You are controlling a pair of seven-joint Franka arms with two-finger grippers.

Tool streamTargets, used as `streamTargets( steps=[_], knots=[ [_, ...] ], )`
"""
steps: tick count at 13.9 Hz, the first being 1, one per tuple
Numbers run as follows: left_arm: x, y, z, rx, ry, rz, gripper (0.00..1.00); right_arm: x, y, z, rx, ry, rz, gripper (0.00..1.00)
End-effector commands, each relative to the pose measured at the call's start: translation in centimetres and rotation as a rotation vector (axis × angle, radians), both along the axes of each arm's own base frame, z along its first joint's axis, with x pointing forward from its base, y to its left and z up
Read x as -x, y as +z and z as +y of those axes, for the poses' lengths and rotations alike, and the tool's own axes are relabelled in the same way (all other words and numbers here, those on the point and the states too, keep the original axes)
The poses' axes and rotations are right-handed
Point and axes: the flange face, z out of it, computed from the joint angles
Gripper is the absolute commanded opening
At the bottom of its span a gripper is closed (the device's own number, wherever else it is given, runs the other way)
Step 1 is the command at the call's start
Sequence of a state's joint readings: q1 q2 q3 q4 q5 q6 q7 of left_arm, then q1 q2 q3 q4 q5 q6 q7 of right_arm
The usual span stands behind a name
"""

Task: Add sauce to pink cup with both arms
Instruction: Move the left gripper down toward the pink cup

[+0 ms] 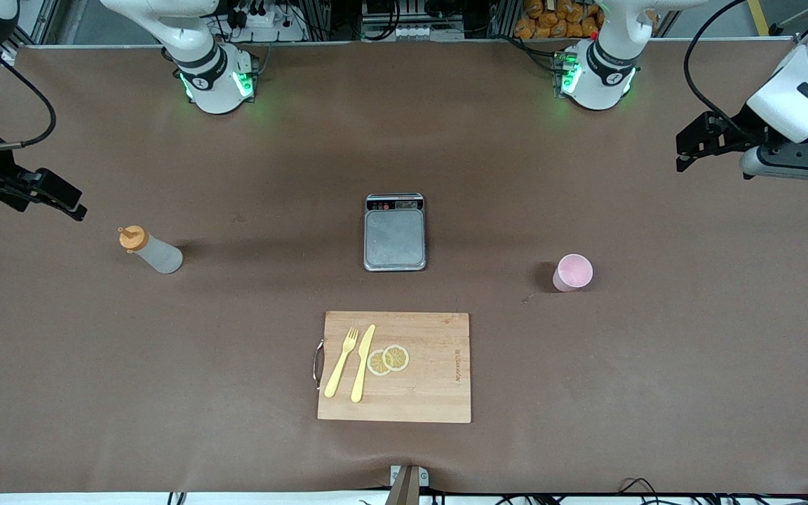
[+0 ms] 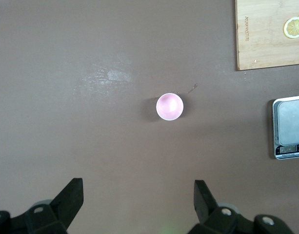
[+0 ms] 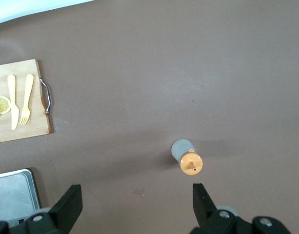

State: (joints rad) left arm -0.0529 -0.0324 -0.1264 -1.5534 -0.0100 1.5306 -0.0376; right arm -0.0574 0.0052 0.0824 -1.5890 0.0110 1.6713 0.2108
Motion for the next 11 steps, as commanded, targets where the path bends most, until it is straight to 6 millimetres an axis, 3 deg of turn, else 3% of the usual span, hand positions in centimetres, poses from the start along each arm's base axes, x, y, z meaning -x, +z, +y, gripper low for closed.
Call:
streamTargets(
  steps=[1,4,10,11],
  knots=[
    [0.0,0.5,0.4,-0.017,0.001,-0.001,1.00,0.2,0.3,0.1,-0.006,-0.001,-0.004,1.00],
    [-0.2,2.3,-0.2,-0.004,0.000,-0.039,1.00,0.1,-0.1,0.2,-0.004,0.000,0.005,1.00],
    [-0.5,1.8,1.0,-0.014,0.023,-0.022,1.00,0.1,0.2,-0.9,-0.003,-0.017,-0.003,1.00],
    [-1.0,1.0,1.0,-0.017,0.028,-0.008,1.00,0.1,0.1,-1.3,-0.001,-0.024,-0.001,1.00]
  ],
)
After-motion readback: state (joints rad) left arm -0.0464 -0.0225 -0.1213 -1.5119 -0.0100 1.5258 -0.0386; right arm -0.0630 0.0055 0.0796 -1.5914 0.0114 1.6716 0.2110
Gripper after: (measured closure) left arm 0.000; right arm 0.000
